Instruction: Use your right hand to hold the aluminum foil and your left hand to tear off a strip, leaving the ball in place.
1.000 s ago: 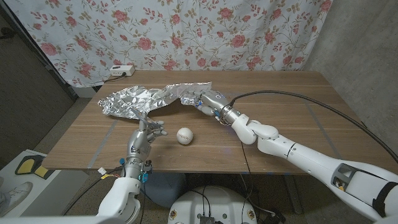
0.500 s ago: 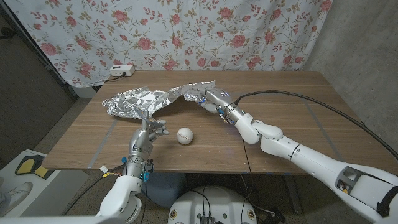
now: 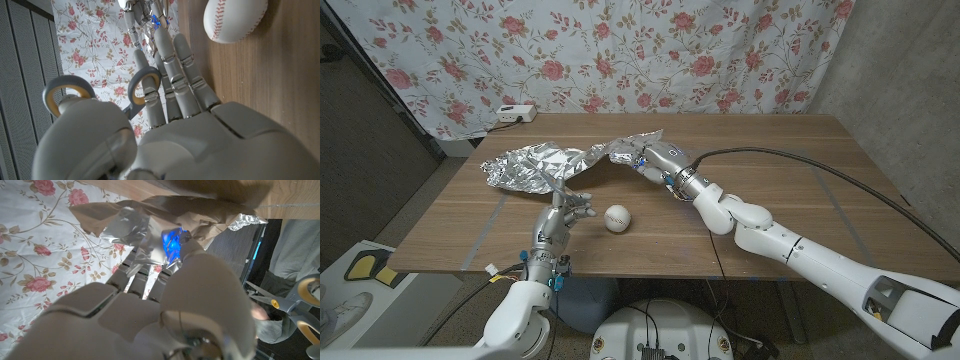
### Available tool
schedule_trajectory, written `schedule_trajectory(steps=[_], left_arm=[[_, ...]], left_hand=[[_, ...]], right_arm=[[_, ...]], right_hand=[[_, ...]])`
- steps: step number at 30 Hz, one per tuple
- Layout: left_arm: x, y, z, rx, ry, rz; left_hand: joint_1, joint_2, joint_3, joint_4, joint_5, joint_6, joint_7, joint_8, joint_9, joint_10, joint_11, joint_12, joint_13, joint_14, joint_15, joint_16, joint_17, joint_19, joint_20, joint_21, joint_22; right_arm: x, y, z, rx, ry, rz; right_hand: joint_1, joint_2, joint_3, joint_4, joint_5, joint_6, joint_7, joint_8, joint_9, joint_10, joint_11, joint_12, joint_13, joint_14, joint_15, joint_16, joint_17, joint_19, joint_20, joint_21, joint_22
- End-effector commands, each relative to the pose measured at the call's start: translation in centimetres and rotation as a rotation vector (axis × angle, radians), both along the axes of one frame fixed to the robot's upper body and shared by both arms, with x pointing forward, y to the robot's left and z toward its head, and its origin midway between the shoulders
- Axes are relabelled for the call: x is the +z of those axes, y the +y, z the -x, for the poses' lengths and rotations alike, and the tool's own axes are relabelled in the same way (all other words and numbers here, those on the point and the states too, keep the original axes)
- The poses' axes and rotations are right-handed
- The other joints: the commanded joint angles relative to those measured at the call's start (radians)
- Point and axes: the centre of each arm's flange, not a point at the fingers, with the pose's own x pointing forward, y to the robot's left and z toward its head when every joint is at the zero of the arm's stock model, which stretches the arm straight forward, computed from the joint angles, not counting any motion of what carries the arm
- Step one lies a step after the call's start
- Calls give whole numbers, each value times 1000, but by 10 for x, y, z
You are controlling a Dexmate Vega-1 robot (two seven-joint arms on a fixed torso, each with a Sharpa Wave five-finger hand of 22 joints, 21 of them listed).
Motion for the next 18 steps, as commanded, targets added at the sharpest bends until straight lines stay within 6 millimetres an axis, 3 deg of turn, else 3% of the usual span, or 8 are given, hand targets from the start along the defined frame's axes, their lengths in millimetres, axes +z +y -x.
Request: schedule_trajectory(steps=[1,18], left_arm=[[4,-8,-1,-49,19,-62],[5,-31,-6,-177,75,-152]], left_hand=[[4,3,-3,4,-3,3,6,-1,6,77,-69,104,4,1,-3,6,4,5,1,6,-3],[4,1,-3,5,-5,6,9,-9,13,82,-71,109,8,5,-6,13,6,4,1,14,-3]], right_arm=[[11,15,15,14,-41,20],[25,35,16,49,-81,66]], right_hand=[[11,-3,-3,4,5,-8,-2,-3,5,14,-5,7,4,14,-190,1,5,2,6,3,2],[13,-8,-8,4,5,-8,-19,5,6,14,-7,11,-1,17,-189,-4,8,-9,8,-3,3]])
